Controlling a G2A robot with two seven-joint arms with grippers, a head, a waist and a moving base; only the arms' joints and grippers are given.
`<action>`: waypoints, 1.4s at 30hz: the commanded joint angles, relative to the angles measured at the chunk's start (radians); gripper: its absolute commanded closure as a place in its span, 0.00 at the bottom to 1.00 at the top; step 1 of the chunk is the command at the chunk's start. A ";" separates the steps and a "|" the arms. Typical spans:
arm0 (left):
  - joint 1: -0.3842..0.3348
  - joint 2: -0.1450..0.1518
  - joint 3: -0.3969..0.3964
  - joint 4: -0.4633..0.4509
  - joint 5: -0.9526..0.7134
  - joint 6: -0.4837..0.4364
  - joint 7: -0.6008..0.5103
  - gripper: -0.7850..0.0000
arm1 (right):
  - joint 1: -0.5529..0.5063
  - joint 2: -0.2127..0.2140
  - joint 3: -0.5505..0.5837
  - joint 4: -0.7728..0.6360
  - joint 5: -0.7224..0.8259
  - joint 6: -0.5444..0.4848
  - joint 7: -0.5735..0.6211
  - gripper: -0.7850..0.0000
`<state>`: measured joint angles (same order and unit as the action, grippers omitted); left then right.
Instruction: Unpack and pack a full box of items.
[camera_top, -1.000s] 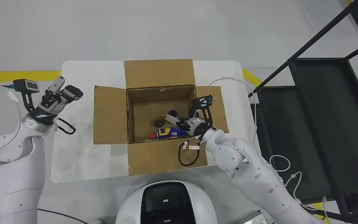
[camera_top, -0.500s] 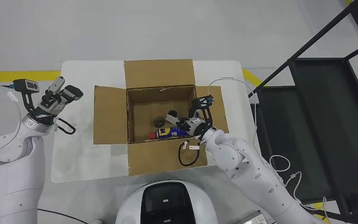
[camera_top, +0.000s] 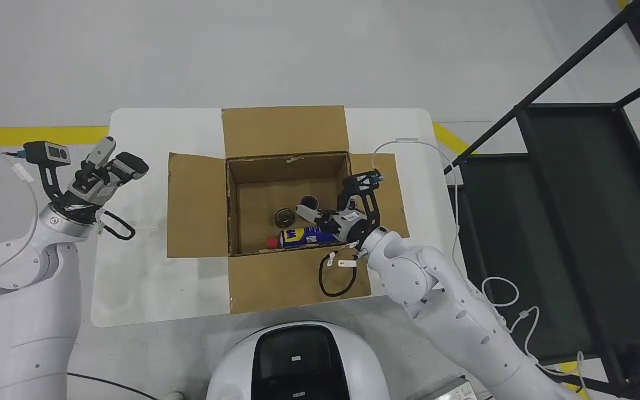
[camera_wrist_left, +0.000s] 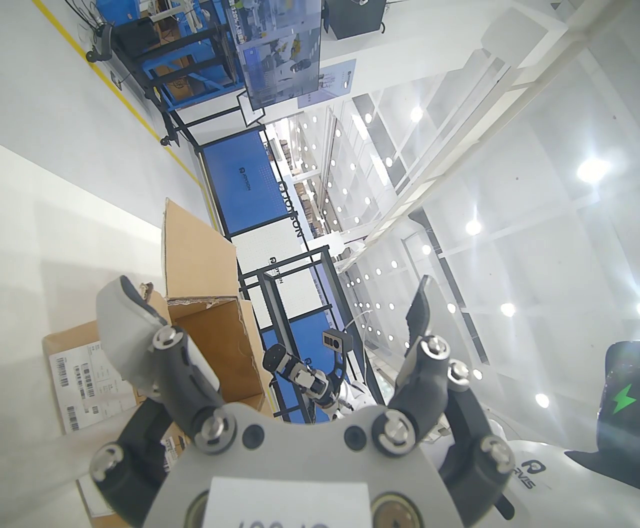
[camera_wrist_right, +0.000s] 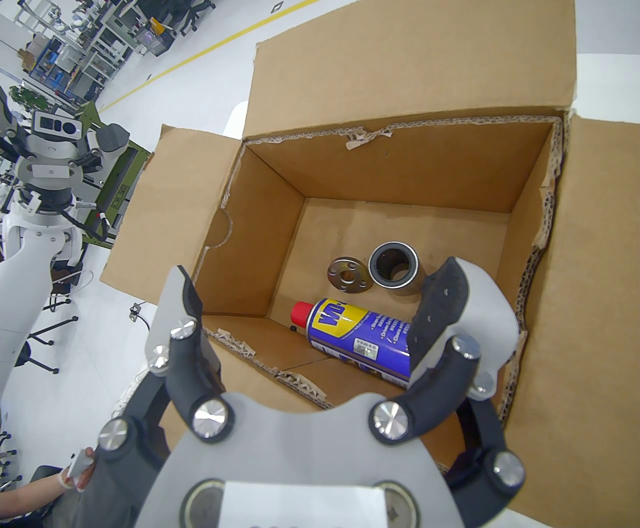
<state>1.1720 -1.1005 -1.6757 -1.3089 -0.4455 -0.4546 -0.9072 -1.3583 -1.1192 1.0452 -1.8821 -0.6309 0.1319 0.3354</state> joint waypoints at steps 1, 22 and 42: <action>0.000 0.000 0.000 0.000 0.000 0.000 0.000 0.00 | 0.000 0.000 0.000 0.000 0.000 0.000 0.000 0.00; 0.000 0.000 0.000 0.000 0.000 0.000 0.000 0.00 | 0.179 -0.037 -0.087 0.169 0.014 0.009 0.102 0.00; 0.000 0.000 0.000 0.000 0.000 0.000 0.000 0.00 | 0.231 -0.049 -0.124 0.196 -0.017 -0.005 0.125 0.00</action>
<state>1.1720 -1.1005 -1.6757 -1.3089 -0.4455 -0.4546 -0.9072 -1.1269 -1.1680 0.9216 -1.6867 -0.6482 0.1269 0.4601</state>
